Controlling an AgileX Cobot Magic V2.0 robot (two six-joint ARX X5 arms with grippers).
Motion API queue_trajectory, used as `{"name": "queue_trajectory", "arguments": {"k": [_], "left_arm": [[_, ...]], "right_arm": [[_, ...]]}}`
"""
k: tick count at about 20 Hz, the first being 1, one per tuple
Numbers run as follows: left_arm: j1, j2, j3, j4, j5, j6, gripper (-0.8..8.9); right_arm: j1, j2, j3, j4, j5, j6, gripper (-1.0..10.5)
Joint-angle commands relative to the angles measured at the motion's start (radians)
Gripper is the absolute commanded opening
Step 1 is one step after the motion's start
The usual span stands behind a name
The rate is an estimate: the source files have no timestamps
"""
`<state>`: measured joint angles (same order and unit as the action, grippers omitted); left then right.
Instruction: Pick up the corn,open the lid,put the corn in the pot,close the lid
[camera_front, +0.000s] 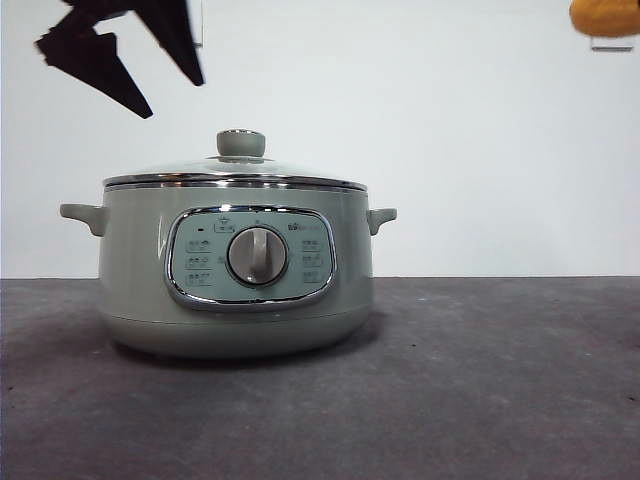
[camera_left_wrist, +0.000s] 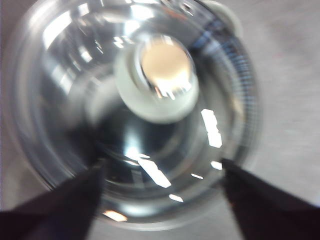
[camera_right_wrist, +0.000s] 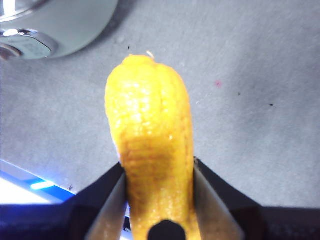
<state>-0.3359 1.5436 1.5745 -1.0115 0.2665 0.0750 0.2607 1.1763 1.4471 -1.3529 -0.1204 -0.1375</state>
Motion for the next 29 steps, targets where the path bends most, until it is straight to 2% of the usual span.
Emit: {"name": "queue_trajectory", "arguments": {"k": [1, 6, 9, 19, 21, 23, 27, 29], "left_arm": [[-0.036, 0.071, 0.094, -0.030, -0.078, 0.045, 6.69], [-0.093, 0.194, 0.232, -0.045, -0.171, 0.069, 6.69], [-0.108, 0.229, 0.240, -0.030, -0.174, 0.084, 6.69], [-0.137, 0.289, 0.240, 0.026, -0.189, 0.083, 6.45], [-0.137, 0.290, 0.240, 0.026, -0.189, 0.083, 5.25], [-0.137, 0.290, 0.240, 0.026, -0.189, 0.083, 4.47], [-0.141, 0.304, 0.240, 0.018, -0.189, 0.083, 4.34], [-0.141, 0.306, 0.240, 0.018, -0.189, 0.083, 3.54]], "right_arm": [[0.002, -0.033, 0.001, -0.025, -0.004, 0.014, -0.1], [0.002, -0.124, 0.001, -0.025, -0.056, 0.035, -0.1], [0.002, -0.163, 0.001, -0.025, -0.056, 0.058, -0.1], [0.002, -0.206, -0.005, -0.026, -0.074, 0.066, -0.1], [0.002, -0.206, -0.006, -0.026, -0.074, 0.066, -0.1], [0.002, -0.206, -0.006, -0.026, -0.074, 0.066, -0.1], [0.002, -0.206, -0.006, -0.026, -0.074, 0.067, -0.1], [0.002, -0.206, -0.006, -0.026, -0.074, 0.067, -0.1]]}}
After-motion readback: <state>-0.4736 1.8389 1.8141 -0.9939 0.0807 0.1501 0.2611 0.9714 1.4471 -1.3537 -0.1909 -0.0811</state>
